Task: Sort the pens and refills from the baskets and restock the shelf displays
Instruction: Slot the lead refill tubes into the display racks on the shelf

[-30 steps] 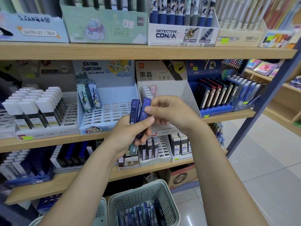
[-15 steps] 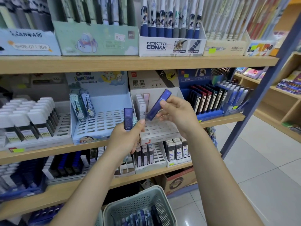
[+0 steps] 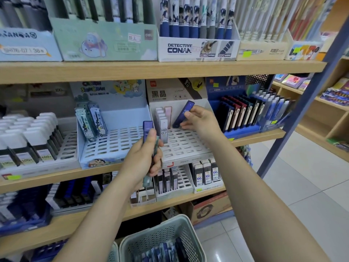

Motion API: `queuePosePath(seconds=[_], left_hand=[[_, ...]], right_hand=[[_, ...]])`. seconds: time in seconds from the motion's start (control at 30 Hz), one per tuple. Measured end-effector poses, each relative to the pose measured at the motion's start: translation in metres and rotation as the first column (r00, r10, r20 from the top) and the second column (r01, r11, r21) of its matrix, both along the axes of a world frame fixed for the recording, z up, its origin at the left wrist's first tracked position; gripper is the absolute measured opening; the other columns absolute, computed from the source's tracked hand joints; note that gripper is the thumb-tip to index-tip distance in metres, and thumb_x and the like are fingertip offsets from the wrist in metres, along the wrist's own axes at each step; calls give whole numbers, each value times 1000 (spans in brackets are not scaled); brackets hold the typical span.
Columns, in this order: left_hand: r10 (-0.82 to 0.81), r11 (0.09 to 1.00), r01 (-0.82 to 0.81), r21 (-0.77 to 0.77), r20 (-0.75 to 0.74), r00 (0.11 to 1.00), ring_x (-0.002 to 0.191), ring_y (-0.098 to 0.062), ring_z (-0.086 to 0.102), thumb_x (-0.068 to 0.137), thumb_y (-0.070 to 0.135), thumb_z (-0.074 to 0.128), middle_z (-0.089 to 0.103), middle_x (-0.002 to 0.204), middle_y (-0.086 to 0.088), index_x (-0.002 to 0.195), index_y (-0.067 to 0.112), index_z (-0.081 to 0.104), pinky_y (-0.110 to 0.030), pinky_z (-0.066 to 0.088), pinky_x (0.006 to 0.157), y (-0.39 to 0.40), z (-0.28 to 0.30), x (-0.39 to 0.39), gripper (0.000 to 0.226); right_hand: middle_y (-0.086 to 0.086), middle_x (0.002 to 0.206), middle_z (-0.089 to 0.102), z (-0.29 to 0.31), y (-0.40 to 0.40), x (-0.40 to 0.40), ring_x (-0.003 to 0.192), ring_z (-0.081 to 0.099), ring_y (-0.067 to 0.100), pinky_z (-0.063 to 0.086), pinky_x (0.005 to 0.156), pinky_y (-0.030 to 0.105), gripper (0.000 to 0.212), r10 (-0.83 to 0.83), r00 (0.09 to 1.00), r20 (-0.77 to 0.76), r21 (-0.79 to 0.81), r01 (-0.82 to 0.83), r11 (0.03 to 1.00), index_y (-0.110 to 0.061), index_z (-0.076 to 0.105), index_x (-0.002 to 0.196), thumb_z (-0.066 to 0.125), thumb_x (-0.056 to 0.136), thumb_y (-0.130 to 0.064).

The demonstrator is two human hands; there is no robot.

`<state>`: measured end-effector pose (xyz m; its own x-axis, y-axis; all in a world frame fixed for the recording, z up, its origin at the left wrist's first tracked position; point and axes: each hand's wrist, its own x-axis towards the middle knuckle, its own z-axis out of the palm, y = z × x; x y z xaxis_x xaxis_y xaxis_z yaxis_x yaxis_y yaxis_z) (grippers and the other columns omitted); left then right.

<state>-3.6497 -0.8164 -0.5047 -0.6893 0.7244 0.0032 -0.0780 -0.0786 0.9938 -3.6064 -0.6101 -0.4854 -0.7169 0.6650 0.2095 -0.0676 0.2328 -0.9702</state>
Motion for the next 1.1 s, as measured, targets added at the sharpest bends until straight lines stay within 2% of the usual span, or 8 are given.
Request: queuePosePath(seconds=[0.3,0.47,0.6,0.8,0.87,0.93,1.03,1.1], left_hand=[[47,999,-47,-13,15,999,41,-16,31,108,35,32,43,55,-1,99,6,54,-25,24,41,4,2,1,37],[39,999,-39,-10,15,999,41,-15,32,108,33,38,45,61,-3,104,7,56,-26,24,42,2,4,0,32],[25,1000,-25,4,-10,1000,43,-15,34,107,36,42,48,63,-3,107,8,59,-25,26,41,0,3,0,33],[16,1000,-17,-14,-81,997,45,-17,39,102,32,54,52,69,-5,102,7,52,-26,30,44,-4,3,1,25],[20,999,-24,-29,-109,994,44,-18,41,100,30,59,55,66,-4,100,9,53,-24,30,42,-3,3,2,22],[47,998,-52,-38,-125,991,43,-18,44,98,29,63,59,63,-3,98,9,56,-23,30,41,-3,3,3,21],[86,995,-92,-41,-134,987,42,-19,49,95,27,68,65,62,-5,88,12,59,-21,32,40,-1,4,7,19],[96,995,-100,-26,-112,989,40,-19,49,95,24,68,66,62,-6,86,11,61,-19,33,37,0,5,10,17]], right_hand=[[-4,83,71,5,-1,-7,74,68,16,58,80,34,21,0,989,145,182,-26,983,-29,70,90,57,100,-15],[-12,68,68,9,-3,-7,70,61,11,53,81,31,17,-30,986,165,202,-4,979,-23,74,92,60,98,-15],[-8,81,72,9,-7,-9,76,65,9,52,76,26,15,-33,966,255,238,-30,971,-20,76,93,62,97,-15],[-7,78,70,14,-15,4,72,62,6,47,66,24,17,-283,940,190,360,201,911,-17,74,82,72,90,-32],[-2,71,67,21,-27,13,60,57,7,43,61,24,28,-210,972,107,265,175,948,-12,71,78,64,96,-32],[2,66,66,30,-40,24,53,56,12,41,54,25,34,10,993,114,121,-24,992,-8,70,79,63,97,-37],[4,67,66,34,-55,36,59,59,18,42,51,25,21,339,916,216,3,-348,938,-12,68,86,72,89,-33],[5,66,66,29,-59,37,58,59,17,44,50,22,11,420,885,203,-33,-422,906,-11,66,85,73,89,-19]])
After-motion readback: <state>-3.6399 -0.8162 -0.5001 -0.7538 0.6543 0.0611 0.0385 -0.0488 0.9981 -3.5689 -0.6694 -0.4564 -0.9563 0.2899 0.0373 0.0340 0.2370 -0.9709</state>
